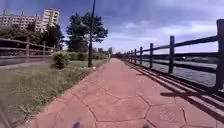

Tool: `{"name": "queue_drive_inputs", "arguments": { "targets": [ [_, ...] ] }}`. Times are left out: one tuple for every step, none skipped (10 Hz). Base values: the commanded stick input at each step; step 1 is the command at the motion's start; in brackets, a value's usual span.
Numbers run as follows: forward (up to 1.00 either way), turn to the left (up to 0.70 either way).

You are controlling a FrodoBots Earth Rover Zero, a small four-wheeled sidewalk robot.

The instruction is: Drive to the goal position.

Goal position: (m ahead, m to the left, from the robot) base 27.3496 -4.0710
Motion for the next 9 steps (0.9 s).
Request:
{"name": "queue_drive_inputs", "arguments": {
  "targets": [
    [0.70,0.00],
    [0.70,0.00],
    [0.70,0.00],
    [0.70,0.00],
    [0.70,0.00],
    [0.70,0.00],
    [0.70,0.00],
    [0.70,0.00],
    [0.70,0.00]
  ]
}}
